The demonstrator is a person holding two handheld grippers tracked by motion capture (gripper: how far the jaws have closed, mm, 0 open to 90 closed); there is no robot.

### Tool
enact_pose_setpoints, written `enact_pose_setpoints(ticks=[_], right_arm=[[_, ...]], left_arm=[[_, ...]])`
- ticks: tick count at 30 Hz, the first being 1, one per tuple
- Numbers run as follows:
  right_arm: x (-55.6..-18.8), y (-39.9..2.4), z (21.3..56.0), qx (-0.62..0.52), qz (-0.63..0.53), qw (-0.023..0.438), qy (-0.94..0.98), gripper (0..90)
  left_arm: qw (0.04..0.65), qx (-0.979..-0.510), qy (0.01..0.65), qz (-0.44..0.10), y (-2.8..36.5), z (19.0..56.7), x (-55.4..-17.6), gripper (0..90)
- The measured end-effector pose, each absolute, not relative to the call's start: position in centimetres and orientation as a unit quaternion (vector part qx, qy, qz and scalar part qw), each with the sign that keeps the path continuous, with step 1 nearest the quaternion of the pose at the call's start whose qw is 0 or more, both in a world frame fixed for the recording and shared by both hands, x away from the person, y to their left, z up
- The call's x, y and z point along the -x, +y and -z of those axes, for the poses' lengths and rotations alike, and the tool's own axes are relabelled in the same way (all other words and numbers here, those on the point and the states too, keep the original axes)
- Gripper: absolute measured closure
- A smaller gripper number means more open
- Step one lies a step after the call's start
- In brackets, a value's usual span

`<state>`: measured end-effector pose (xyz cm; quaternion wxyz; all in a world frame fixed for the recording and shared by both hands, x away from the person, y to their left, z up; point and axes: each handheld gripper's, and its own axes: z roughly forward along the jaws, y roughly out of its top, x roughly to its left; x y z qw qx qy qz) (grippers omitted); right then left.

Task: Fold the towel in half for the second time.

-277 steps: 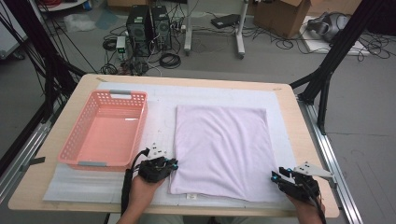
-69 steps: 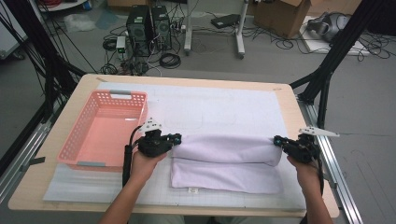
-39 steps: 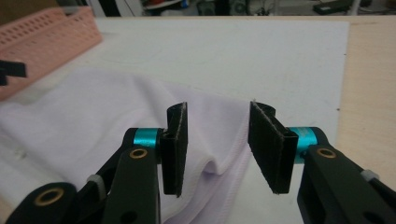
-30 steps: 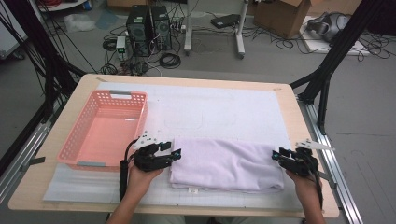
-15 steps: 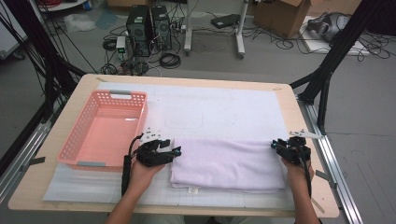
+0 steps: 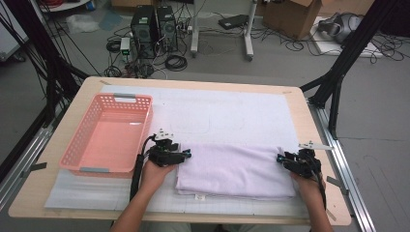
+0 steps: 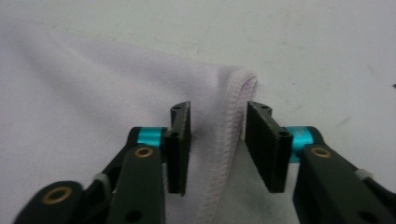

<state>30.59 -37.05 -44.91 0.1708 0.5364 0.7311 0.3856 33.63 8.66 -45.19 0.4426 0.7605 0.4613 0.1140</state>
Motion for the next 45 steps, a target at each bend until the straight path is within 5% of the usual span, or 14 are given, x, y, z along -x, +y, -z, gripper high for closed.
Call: enact_pose_setpoints(ticks=[3, 5, 7, 17, 29, 32, 34, 35, 45], right_arm=[[-30.5, -37.0, 45.0, -0.542, -0.4, 0.149, 0.724, 80.4], [-30.5, -36.7, 44.8, -0.53, -0.39, 0.163, 0.736, 82.4], [-30.6, -36.7, 44.6, -0.53, -0.392, 0.168, 0.733, 83.0], [-33.2, -37.2, 43.0, -0.547, -0.452, 0.207, 0.673, 83.3], [-36.4, -35.6, 42.3, -0.536, -0.42, 0.24, 0.692, 82.8], [-36.6, -35.5, 42.5, -0.533, -0.425, 0.239, 0.692, 73.5], [-36.6, -35.7, 42.5, -0.546, -0.426, 0.232, 0.683, 57.8], [-36.4, -35.9, 42.5, -0.551, -0.427, 0.231, 0.679, 55.8], [-33.5, -35.5, 41.9, -0.506, -0.421, 0.224, 0.719, 57.6]], left_arm=[[0.412, -0.783, 0.441, -0.149, 7.7, 44.9, -33.2, 49.6], [0.418, -0.79, 0.432, -0.12, 7.4, 44.7, -33.2, 77.9], [0.41, -0.794, 0.431, -0.128, 7.3, 44.2, -33.5, 79.9], [0.462, -0.736, 0.467, -0.161, 7.8, 41.9, -37.2, 80.5], [0.497, -0.725, 0.448, -0.162, 8.9, 42.7, -39.2, 80.3], [0.491, -0.725, 0.456, -0.162, 8.7, 42.8, -39.2, 74.8], [0.491, -0.718, 0.464, -0.168, 8.7, 42.5, -38.9, 54.7], [0.496, -0.717, 0.458, -0.174, 8.6, 42.2, -38.6, 52.4], [0.484, -0.762, 0.407, -0.138, 7.6, 42.7, -34.7, 58.2]])
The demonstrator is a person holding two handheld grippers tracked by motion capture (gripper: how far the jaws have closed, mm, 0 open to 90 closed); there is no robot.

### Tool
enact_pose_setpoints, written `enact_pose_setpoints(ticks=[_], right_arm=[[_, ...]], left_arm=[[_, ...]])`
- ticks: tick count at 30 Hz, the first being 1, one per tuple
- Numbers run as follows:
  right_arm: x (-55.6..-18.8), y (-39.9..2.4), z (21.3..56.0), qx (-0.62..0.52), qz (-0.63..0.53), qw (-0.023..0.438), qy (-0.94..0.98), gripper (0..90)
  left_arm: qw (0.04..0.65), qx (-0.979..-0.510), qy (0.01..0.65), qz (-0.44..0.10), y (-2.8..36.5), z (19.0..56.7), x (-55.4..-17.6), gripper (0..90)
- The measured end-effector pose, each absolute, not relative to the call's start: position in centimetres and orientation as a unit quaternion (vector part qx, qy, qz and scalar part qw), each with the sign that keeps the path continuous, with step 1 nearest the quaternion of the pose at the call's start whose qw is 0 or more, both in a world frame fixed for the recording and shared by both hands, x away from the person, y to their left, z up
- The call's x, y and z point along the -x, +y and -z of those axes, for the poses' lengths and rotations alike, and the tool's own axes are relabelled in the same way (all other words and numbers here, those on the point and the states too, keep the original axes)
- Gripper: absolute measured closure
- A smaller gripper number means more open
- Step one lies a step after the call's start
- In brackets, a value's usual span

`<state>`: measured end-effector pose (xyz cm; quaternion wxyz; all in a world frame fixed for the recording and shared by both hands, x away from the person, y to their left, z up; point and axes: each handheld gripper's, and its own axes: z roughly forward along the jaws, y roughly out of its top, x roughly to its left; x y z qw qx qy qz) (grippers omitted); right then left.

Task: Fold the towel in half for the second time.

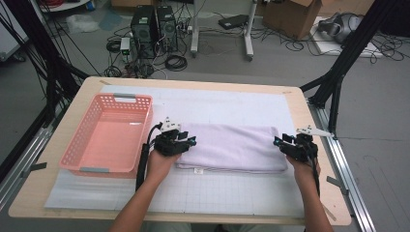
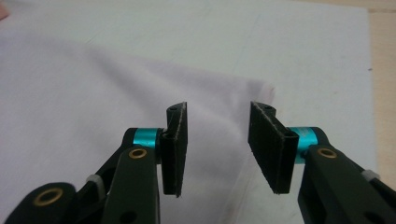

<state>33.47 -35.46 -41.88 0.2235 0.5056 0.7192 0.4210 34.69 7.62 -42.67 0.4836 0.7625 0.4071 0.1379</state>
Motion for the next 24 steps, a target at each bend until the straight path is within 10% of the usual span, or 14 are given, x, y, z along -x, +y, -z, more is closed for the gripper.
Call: enact_pose_setpoints(ticks=[10, 15, 24], right_arm=[[-29.4, -33.7, 43.7, -0.462, -0.421, 0.18, 0.759, 65.4], [-28.9, -33.1, 44.7, -0.46, -0.399, 0.169, 0.775, 69.4], [-27.0, -34.1, 43.8, -0.439, -0.365, 0.117, 0.813, 76.1]], left_arm=[[0.443, -0.796, 0.392, -0.131, 8.1, 44.8, -31.5, 51.8], [0.44, -0.793, 0.391, -0.154, 8.5, 45.0, -30.7, 82.8], [0.455, -0.787, 0.392, -0.143, 10.3, 44.9, -29.1, 87.8]])
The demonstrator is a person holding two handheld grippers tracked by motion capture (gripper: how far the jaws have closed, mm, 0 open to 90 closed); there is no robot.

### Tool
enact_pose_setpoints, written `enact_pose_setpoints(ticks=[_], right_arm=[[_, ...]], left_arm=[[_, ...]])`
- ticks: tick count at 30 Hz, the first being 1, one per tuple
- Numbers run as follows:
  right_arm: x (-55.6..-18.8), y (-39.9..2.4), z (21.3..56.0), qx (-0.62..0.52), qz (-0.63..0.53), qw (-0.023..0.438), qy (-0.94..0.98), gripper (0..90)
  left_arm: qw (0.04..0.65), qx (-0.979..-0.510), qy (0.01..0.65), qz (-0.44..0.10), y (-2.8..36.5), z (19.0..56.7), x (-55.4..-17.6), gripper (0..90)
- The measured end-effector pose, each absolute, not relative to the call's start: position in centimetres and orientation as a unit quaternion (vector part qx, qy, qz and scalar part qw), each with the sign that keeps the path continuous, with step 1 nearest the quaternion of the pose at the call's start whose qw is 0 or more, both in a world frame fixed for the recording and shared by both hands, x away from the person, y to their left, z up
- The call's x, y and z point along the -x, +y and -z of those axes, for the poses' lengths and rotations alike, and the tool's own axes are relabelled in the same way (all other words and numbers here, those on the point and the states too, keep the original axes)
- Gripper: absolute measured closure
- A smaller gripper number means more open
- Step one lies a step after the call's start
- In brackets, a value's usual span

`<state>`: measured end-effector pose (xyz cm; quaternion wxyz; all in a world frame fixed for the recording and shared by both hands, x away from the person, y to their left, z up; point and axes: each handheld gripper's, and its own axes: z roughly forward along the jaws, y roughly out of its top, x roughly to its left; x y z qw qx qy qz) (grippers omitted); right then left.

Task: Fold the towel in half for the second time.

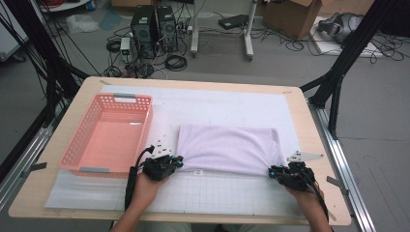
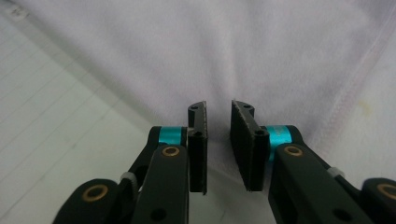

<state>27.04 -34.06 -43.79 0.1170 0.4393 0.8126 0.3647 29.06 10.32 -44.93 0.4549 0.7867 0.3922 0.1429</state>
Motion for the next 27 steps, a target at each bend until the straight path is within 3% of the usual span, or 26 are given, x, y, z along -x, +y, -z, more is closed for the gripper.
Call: enact_pose_setpoints(ticks=[3, 5, 7, 12, 17, 20, 27], right_arm=[[-26.6, -34.8, 43.6, -0.435, -0.396, 0.114, 0.801, 70.5], [-26.3, -36.0, 43.3, -0.455, -0.439, 0.138, 0.762, 68.6], [-26.4, -37.0, 43.2, -0.486, -0.455, 0.167, 0.728, 65.1], [-27.1, -36.5, 44.5, -0.502, -0.397, 0.195, 0.743, 67.6], [-27.2, -36.6, 44.5, -0.51, -0.361, 0.214, 0.751, 64.1], [-26.4, -36.8, 44.1, -0.495, -0.383, 0.227, 0.746, 55.9], [-25.4, -37.0, 42.9, -0.471, -0.451, 0.254, 0.714, 24.6]], left_arm=[[0.456, -0.786, 0.392, -0.146, 10.4, 44.8, -28.8, 87.6], [0.46, -0.779, 0.398, -0.149, 10.4, 44.9, -28.8, 85.3], [0.464, -0.776, 0.4, -0.151, 10.4, 44.9, -28.8, 80.3], [0.479, -0.759, 0.419, -0.139, 11.1, 45.0, -28.9, 61.5], [0.487, -0.758, 0.412, -0.135, 11.3, 44.9, -28.7, 60.9], [0.498, -0.755, 0.403, -0.139, 11.2, 44.8, -28.6, 58.5], [0.514, -0.743, 0.399, -0.157, 11.1, 44.4, -28.1, 36.6]])
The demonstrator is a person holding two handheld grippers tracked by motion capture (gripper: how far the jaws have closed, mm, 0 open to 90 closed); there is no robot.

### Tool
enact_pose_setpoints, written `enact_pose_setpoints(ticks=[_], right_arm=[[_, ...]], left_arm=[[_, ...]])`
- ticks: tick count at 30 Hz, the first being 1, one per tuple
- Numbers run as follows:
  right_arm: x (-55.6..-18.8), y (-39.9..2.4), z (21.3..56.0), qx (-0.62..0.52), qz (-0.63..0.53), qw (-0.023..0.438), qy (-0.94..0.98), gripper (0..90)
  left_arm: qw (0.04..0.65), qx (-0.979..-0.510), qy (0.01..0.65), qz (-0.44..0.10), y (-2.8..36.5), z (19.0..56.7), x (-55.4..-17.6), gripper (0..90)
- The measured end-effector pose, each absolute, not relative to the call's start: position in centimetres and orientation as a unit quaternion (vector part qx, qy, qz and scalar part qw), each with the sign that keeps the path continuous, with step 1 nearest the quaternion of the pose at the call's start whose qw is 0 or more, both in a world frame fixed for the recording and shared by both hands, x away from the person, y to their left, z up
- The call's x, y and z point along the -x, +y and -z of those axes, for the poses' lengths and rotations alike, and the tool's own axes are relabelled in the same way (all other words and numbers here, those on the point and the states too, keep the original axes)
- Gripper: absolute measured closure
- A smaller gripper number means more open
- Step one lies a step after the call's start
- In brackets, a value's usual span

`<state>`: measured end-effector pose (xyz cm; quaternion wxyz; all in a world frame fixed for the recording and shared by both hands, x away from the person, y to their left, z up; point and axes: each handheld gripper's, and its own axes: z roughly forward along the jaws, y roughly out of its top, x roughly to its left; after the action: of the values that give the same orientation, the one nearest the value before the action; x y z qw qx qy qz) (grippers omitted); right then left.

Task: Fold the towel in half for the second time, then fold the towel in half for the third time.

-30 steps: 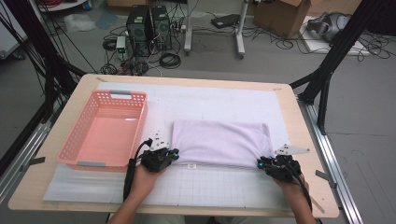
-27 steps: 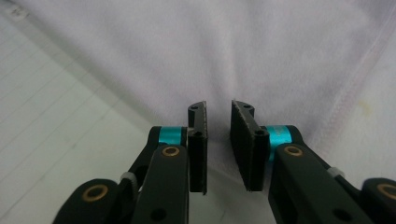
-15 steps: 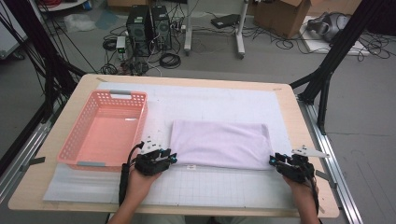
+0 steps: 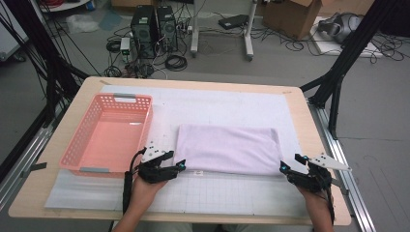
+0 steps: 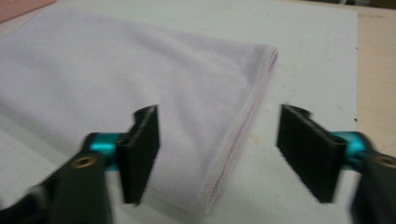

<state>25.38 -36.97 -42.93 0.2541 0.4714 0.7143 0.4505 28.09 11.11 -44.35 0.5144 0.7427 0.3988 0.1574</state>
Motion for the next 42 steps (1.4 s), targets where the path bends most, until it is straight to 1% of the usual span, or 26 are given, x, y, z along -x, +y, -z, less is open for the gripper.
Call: enact_pose_setpoints(ticks=[4, 7, 11, 13, 14, 20, 32, 42], right_arm=[[-25.13, -36.7, 42.8, -0.461, -0.451, 0.257, 0.72, 23.2], [-24.94, -36.6, 42.67, -0.457, -0.457, 0.262, 0.717, 20.8], [-24.79, -36.68, 42.51, -0.455, -0.458, 0.265, 0.717, 19.7], [-24.76, -36.74, 42.5, -0.458, -0.464, 0.264, 0.711, 18.3], [-24.7, -36.8, 42.48, -0.459, -0.464, 0.261, 0.711, 17.5], [-24.58, -36.94, 42.46, -0.453, -0.465, 0.261, 0.714, 17.2], [-24.75, -36.75, 42.5, -0.454, -0.469, 0.257, 0.713, 17.2], [-24.69, -36.8, 42.65, -0.457, -0.47, 0.249, 0.713, 17.2]], left_arm=[[0.52, -0.737, 0.398, -0.166, 11.04, 44.25, -27.94, 30.3], [0.524, -0.734, 0.4, -0.163, 11.05, 44.26, -28.02, 27.9], [0.534, -0.73, 0.393, -0.167, 11.15, 44.05, -28.03, 25.8], [0.539, -0.728, 0.391, -0.16, 11.14, 44.03, -28.04, 21.3], [0.541, -0.729, 0.389, -0.159, 11.13, 44.0, -28.01, 20.6], [0.543, -0.733, 0.377, -0.162, 10.85, 43.95, -27.92, 21.3], [0.541, -0.732, 0.382, -0.162, 11.17, 44.15, -28.13, 21.4], [0.527, -0.736, 0.4, -0.146, 10.86, 44.62, -28.79, 23.1]])
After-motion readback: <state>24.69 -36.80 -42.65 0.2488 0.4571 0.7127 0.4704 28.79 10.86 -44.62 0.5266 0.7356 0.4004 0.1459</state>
